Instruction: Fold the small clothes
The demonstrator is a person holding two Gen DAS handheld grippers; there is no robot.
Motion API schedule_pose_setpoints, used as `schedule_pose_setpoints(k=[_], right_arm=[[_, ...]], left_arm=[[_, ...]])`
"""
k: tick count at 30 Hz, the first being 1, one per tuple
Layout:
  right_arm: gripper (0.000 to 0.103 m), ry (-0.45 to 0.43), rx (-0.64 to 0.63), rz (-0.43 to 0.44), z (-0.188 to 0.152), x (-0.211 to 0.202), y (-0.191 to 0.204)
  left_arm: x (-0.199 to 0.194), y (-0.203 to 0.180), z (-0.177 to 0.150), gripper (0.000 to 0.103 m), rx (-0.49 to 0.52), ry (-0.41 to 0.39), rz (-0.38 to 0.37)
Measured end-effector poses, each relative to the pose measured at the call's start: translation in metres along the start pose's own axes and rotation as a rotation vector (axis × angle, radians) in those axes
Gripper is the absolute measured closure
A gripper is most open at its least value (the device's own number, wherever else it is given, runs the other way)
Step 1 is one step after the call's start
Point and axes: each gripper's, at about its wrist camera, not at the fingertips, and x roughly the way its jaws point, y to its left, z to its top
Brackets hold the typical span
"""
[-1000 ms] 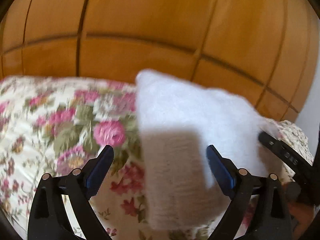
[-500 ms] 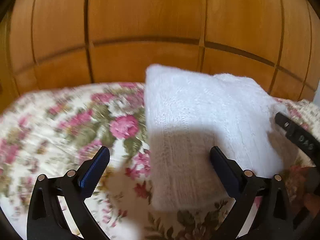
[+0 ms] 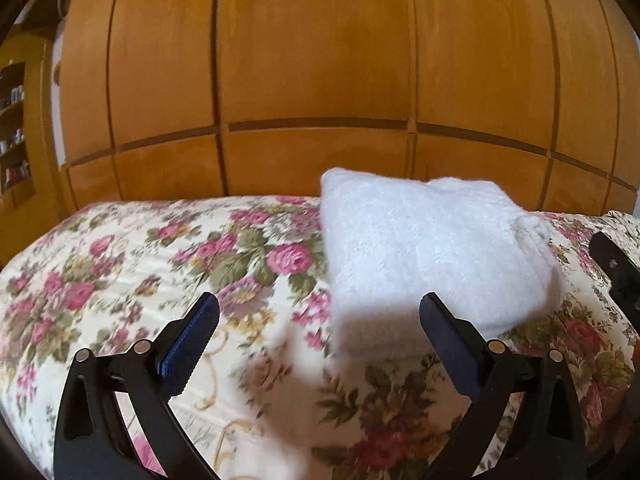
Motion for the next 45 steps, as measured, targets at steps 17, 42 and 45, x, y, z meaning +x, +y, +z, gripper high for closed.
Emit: schedule_pose_setpoints(k=[17,42,45], right_arm=[[0.002,0.034,-0.130,0.012,-0.008,-0.074,0.001],[0.002,0.029,-0.156,0.073,-0.010,-0.106,0.004],[0.002,0.032,-0.153,0.075,-0.010,-0.106,0.004]], left_arm=[[-0.073,0.012,0.003,0.004,0.000,-0.022,0.004],[-0.105,0.014,-0.010,0.004,0.010,-0.020,0.004],[-0.105,0.014,-0.010,0.004,0.013,-0.020,0.001]])
